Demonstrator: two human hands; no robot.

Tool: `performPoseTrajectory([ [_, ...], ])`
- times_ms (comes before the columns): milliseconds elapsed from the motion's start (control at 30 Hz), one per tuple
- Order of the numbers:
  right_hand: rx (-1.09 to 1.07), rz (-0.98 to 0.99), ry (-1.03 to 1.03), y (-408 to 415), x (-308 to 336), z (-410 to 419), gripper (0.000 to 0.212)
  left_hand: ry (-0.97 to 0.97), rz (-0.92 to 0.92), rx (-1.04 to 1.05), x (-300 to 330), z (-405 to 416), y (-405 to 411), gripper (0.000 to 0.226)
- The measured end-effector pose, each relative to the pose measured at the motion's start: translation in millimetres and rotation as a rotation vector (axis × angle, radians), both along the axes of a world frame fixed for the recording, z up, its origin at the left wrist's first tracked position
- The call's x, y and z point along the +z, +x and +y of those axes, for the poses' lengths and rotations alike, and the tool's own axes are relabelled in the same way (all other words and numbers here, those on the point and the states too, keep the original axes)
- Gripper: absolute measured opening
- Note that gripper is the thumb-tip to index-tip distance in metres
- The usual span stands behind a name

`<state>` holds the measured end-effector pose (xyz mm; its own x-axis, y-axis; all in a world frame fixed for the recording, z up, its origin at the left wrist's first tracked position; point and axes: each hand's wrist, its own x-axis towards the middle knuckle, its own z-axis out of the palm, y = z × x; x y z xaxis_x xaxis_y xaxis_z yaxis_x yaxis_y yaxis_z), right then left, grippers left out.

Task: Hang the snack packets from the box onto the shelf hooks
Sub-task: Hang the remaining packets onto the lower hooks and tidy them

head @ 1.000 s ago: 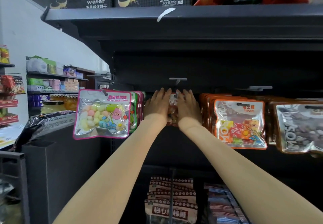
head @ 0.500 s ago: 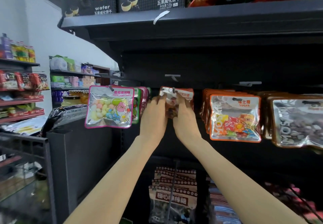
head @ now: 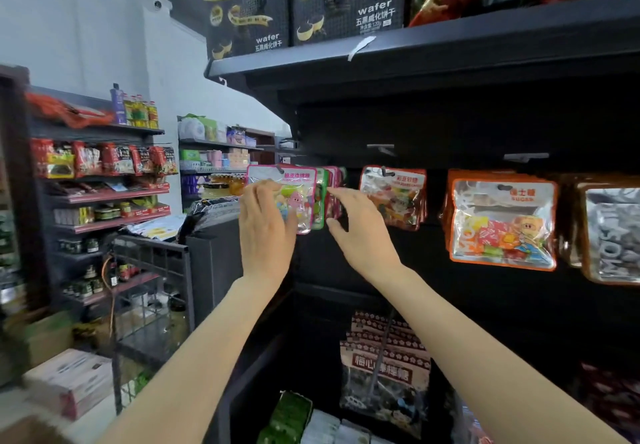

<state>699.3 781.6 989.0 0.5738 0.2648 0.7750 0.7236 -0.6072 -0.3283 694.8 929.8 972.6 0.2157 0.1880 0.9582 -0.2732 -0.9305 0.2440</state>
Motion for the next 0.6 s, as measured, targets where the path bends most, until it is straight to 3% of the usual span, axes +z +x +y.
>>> performPoseTrajectory([
  [200, -0.042, 0.034, -0.112, 6, 15, 32, 0.068, 0.015, 0.39, -0.204, 17, 50, 9, 0.092],
  [333, -0.074, 0.06, -0.128, 16, 16, 48, 0.072, 0.104, 0.569, -0.26, 28, 67, 15, 0.091],
  [600, -0.075, 0.066, -0.114, 33, 16, 65, 0.074, 0.089, 0.576, -0.438, 27, 77, 39, 0.086],
])
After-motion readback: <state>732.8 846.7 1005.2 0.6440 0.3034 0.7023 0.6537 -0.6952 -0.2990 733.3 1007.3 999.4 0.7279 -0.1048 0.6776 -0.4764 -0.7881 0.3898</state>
